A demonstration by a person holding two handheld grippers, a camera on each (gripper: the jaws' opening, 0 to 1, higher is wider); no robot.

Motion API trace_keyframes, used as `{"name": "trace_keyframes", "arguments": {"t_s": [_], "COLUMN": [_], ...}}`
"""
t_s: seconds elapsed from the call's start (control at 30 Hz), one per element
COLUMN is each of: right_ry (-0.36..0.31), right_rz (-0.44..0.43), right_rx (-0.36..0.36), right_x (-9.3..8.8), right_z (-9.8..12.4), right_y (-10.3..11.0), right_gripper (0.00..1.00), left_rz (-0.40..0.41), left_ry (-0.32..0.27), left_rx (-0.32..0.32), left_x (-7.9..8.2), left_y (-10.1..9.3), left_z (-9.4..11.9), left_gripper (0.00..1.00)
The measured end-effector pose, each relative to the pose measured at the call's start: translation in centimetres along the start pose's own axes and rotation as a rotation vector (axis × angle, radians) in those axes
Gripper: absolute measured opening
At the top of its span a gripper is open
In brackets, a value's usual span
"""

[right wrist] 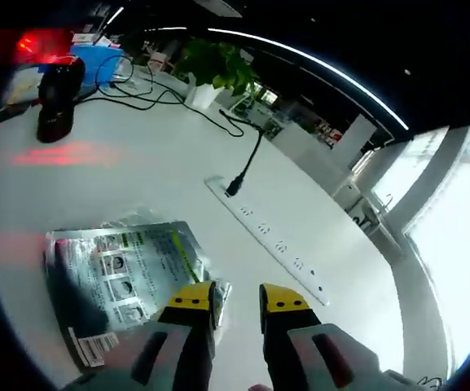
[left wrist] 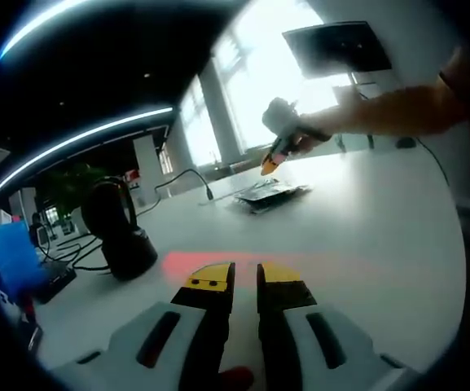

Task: Clip sheet goods on table flip sheet goods clip sheet goods scan sheet goods put sheet goods back to table

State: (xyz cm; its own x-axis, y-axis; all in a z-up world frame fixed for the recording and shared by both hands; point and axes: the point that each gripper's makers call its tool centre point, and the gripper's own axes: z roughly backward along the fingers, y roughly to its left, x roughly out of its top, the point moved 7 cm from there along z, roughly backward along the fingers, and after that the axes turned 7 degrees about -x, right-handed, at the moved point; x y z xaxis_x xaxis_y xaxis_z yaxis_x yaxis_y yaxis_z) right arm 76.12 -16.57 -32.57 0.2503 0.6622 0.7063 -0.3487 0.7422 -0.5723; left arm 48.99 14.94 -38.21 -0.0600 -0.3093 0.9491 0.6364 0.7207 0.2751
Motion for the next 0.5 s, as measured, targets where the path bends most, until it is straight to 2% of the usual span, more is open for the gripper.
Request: {"name": "trace_keyframes", "arguments": {"t_s": [0.2, 0.33, 0.5], "right_ry": [-0.015, -0.011, -0.046], "right_rz": [-0.001, 0.004, -0.014], "right_rx": [0.007, 0.035, 0.060], "right_x": [-0.3, -0.5, -0.1], "right_z": [1.1, 1.6, 2.8], "right_y": [0.1, 0.8, 1.6], "right_gripper": [0.00, 0.00, 0.00], "left_rz": [-0.002, -0.004, -0.007], "left_ry": [0.001, 0.000, 0.002], "left_rx": [-0.001, 0.000, -0.001], "left_x": [0.0, -0.1, -0.1], "left_y": [0.0, 0.0, 0.0], "left_z": [0.0, 0.0, -0.1], "left_gripper": [0.04, 0.04, 0.04]}}
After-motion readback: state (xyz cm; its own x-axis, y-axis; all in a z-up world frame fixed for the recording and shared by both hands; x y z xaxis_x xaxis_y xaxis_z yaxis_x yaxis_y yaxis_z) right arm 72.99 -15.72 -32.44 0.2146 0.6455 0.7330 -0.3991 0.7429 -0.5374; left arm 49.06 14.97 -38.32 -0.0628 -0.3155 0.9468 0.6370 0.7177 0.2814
